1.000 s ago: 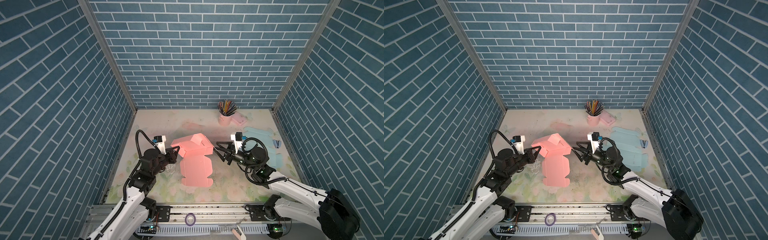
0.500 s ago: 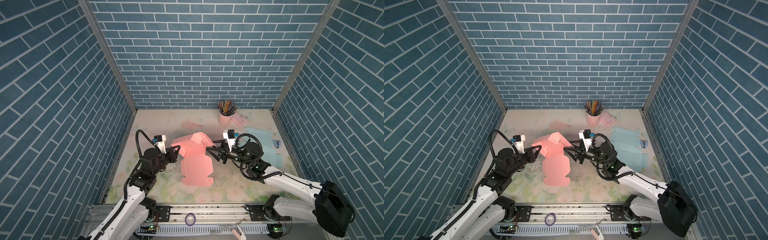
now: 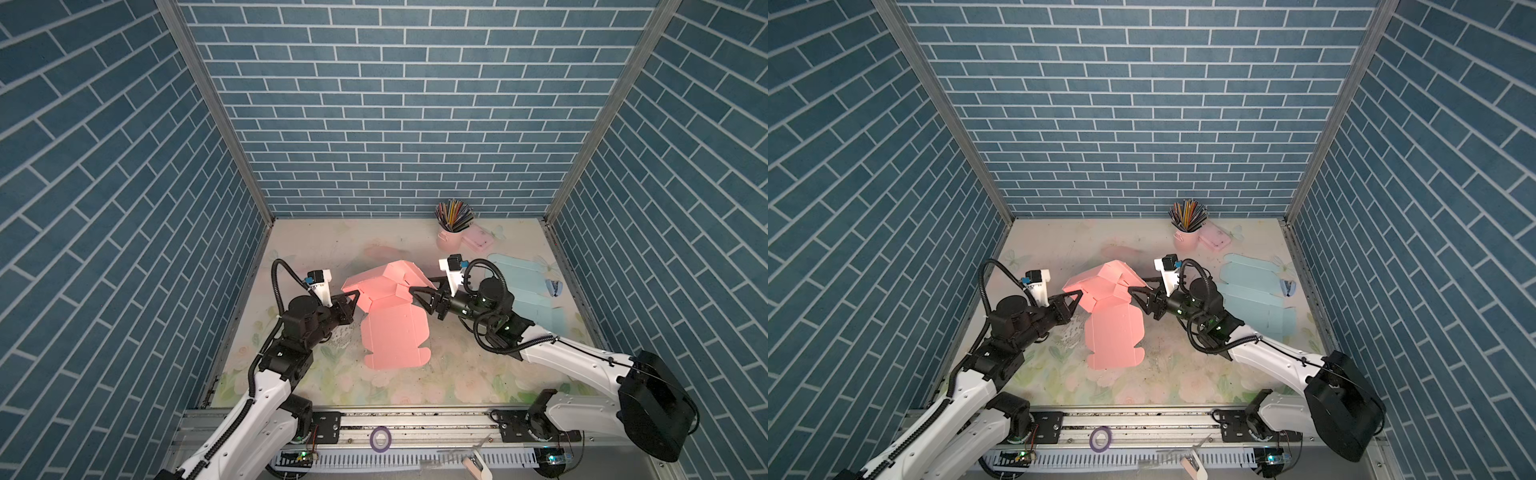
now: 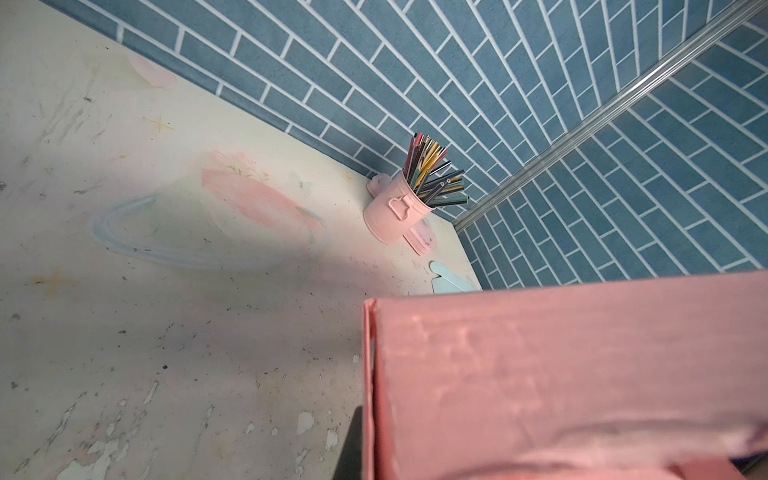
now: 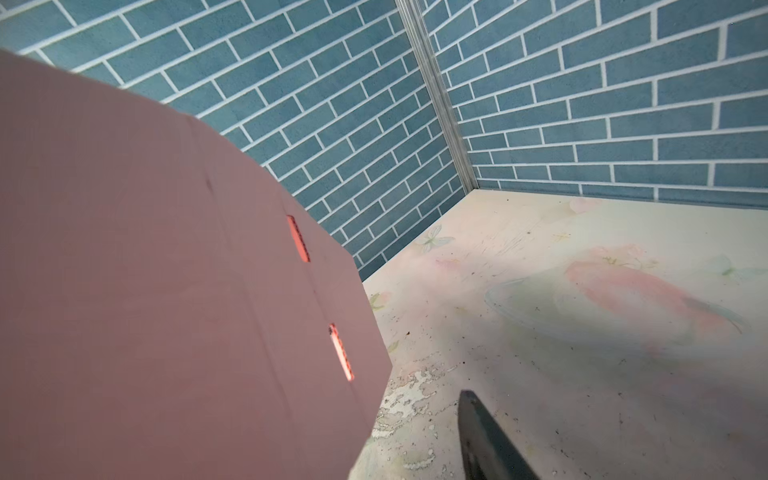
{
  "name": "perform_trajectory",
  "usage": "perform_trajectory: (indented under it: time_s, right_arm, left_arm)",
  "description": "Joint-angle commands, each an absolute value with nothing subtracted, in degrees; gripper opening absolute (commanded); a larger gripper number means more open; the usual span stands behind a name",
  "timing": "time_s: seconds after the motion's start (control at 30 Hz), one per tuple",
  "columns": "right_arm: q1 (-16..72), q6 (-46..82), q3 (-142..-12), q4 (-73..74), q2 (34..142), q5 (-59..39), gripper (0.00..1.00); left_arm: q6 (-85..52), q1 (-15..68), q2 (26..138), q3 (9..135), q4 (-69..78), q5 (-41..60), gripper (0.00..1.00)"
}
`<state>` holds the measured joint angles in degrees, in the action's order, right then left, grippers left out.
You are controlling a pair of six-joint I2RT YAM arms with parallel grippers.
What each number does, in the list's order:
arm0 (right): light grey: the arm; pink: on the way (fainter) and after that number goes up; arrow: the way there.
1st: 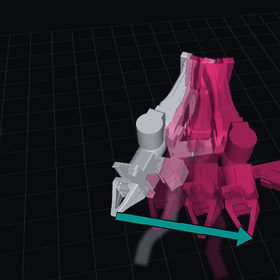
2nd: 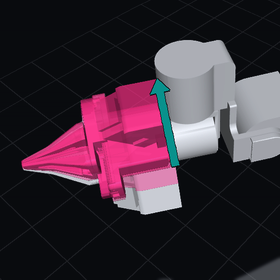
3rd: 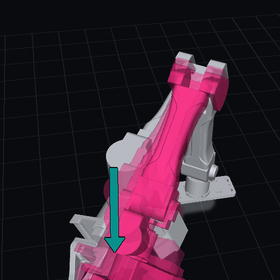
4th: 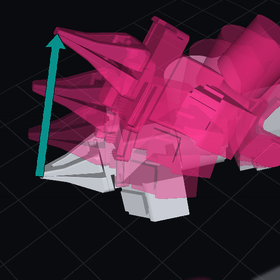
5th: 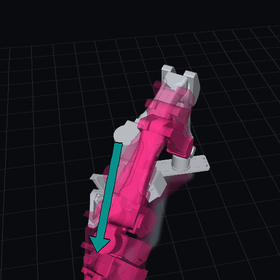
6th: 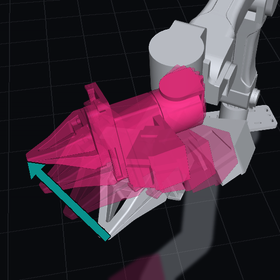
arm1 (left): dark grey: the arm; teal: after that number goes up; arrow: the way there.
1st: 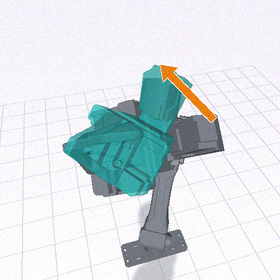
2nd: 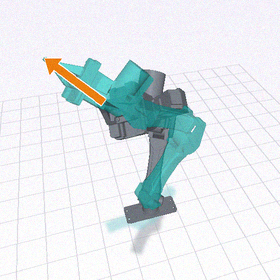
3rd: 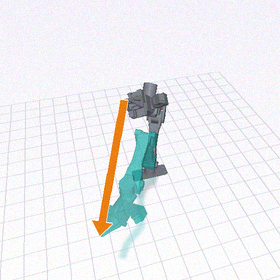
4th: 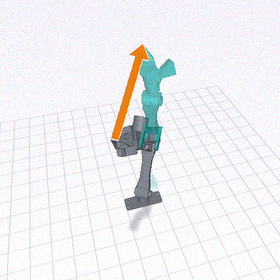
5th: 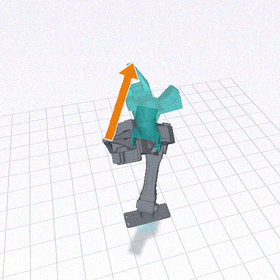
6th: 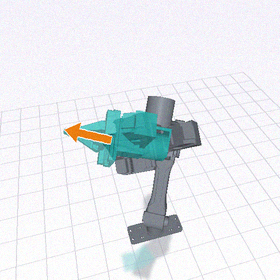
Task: Fold the paper box
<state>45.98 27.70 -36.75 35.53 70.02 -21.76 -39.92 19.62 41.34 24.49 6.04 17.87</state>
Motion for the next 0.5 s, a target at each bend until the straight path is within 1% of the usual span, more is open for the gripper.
perform_trajectory:
  time_s: [0.0,0.13,0.23,0.37,0.47]
  right_arm:
    - [46.43,22.65,-35.99,26.25,62.40,-20.04,0.50]
    - [46.37,15.83,-35.08,11.97,47.67,-19.34,0.52]
    - [45.66,14.57,-35.97,4.80,40.42,-15.77,0.53]
    - [41.99,16.93,-39.08,0.88,40.32,-12.84,0.49]
    - [38.67,19.36,-40.57,4.40,43.89,-18.91,0.48]
  left_arm:
    - [-39.21,19.26,39.45,24.74,5.22,18.18,0.00]
    - [-38.36,18.56,37.98,24.76,3.44,18.28,0.00]
    - [-36.94,18.11,37.01,25.05,2.28,19.14,0.00]
    - [-33.49,17.93,35.55,26.01,0.91,21.69,0.00]
    - [-30.80,17.88,34.10,26.63,0.01,23.25,0.00]
